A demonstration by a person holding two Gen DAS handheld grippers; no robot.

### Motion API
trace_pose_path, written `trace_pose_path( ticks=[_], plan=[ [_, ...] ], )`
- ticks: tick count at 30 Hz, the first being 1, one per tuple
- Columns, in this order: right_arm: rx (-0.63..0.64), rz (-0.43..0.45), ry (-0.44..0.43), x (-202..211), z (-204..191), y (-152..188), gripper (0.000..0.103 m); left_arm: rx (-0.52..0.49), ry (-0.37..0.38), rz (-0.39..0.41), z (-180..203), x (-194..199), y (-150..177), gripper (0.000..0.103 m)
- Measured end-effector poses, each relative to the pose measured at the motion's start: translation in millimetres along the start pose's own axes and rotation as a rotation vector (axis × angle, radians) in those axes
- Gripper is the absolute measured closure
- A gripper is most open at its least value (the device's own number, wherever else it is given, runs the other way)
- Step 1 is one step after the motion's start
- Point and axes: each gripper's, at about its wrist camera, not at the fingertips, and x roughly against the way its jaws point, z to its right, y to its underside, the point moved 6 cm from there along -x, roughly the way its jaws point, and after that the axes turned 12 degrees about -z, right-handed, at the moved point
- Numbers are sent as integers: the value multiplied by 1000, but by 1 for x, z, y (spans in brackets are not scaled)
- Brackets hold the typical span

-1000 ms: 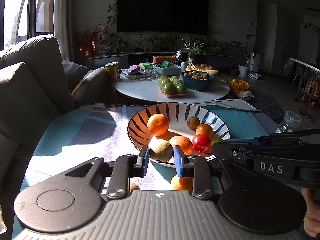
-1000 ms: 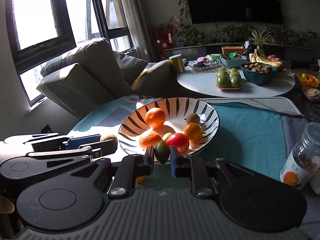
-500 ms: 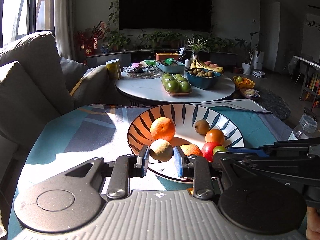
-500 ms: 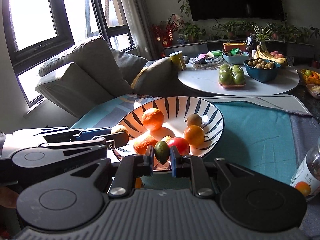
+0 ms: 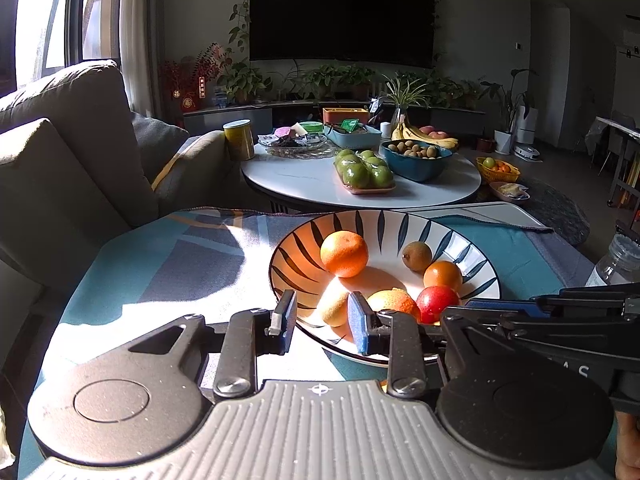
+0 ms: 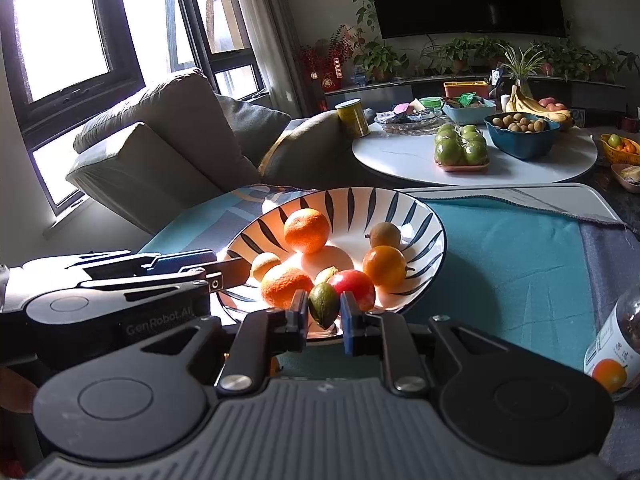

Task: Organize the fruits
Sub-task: 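Lower the kiwi into the striped bowl and open the left tool while the right releases the lemon there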

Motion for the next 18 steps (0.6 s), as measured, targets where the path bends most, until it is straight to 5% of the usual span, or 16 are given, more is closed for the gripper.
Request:
trace_pose_path(
  ticks=[18],
  plan=[
    [-31, 12, 23, 14, 4, 3, 23, 13, 3, -2, -2, 24, 16, 74]
  ],
)
